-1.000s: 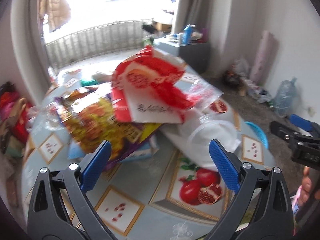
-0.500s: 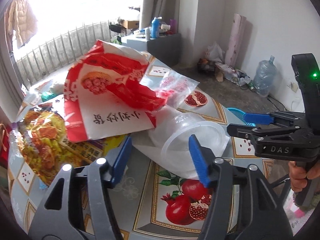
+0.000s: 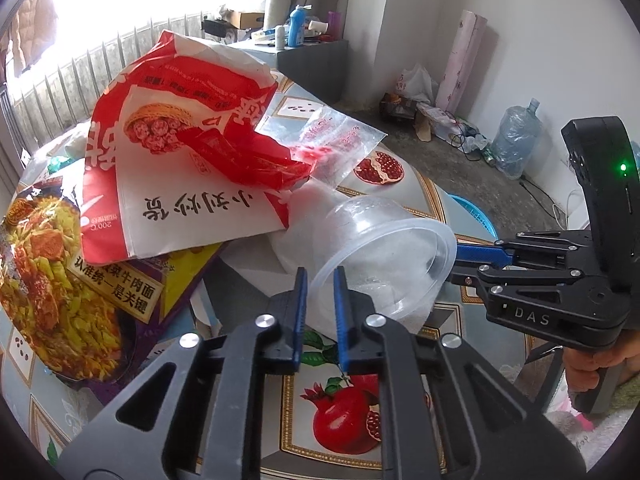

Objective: Collect trash
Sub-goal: 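Grasp the clear plastic cup with the left tool while the right tool grasps the white tissue, then carry cup and tissue to the blue wastebasket and open both tools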

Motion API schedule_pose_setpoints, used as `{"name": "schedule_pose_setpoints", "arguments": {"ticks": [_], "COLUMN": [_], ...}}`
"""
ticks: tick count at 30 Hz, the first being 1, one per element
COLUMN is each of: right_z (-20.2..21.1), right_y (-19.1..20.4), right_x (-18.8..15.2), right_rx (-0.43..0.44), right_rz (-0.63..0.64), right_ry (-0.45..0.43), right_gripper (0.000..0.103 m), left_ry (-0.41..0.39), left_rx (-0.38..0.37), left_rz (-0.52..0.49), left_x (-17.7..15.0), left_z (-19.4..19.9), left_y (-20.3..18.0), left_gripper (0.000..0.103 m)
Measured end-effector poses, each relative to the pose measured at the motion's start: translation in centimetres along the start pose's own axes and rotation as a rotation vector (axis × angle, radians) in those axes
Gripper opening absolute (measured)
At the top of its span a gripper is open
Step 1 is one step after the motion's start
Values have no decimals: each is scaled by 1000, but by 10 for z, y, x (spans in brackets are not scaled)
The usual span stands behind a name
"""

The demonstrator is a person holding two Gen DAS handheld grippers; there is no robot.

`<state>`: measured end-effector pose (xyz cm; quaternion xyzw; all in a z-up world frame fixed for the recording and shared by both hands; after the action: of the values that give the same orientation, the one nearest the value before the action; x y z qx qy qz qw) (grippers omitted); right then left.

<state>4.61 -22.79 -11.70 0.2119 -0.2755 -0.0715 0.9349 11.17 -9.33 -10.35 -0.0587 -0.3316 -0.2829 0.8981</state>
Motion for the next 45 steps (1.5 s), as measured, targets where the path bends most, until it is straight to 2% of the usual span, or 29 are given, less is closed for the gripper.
{"name": "schedule_pose_setpoints", "arguments": {"ticks": [2, 6, 12, 18, 22, 25, 26, 27, 29, 35, 38, 40, 42, 44, 45], "right_z": [-1, 5, 32, 65, 66, 57, 53, 49, 42, 8, -6, -12, -17, -18, -18], "right_y": [1, 1, 3, 8, 6, 9, 10, 11, 11, 6, 12, 23, 32, 39, 40], "right_x": [-1, -2, -1, 0, -2, -2, -2, -1, 1, 8, 8, 7, 4, 2, 1], "right_rx": [4, 28, 48, 59, 67, 77, 79, 79, 67, 23, -7, -45, -98, -67, -56], "right_rz": [5, -21, -41, -37, -67, -82, -77, -74, -69, -39, 29, 111, 187, 201, 194], "right_ry": [4, -10, -73, -151, -156, -132, -126, -120, -119, -63, -44, -31, -29, -28, -30], "right_gripper": [7, 4, 2, 2, 2, 5, 12, 28, 42, 44, 44, 40, 25, 9, 4], "left_ry": [5, 9, -4, -52, -79, -67, -65, -63, -56, -13, 19, 25, 25, 28, 30], "left_rx": [-5, -17, -50, -42, -18, 6, 11, 20, 53, 106, 120, 124, 129, 125, 122], "left_rz": [6, 15, 54, 66, 71, 84, 88, 92, 92, 79, 67, 63, 59, 63, 64], "left_x": [-1, -3, -2, 4, 6, 4, 4, 4, 4, 1, -3, -4, -4, -4, -3], "left_z": [0, 6, 29, 60, 72, 70, 69, 67, 59, 30, 17, 13, 10, 8, 7], "left_y": [0, 0, 6, 11, 16, 21, 23, 25, 29, 34, 34, 35, 36, 37, 38], "left_gripper": [6, 4, 4, 4, 4, 4, 4, 4, 4, 4, 4, 4, 4, 4, 4]}}
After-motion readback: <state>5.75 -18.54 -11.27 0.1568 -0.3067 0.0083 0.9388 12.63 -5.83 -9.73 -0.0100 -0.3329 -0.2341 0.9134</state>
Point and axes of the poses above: each gripper's, at about its wrist camera, not at the fingertips, and z roughly against the way its jaws point, y to its left, x to its top, the point moved 7 cm from there along -z, roughly the way its jaws point, and after that the axes turned 14 degrees about x, right-handed, at the moved point
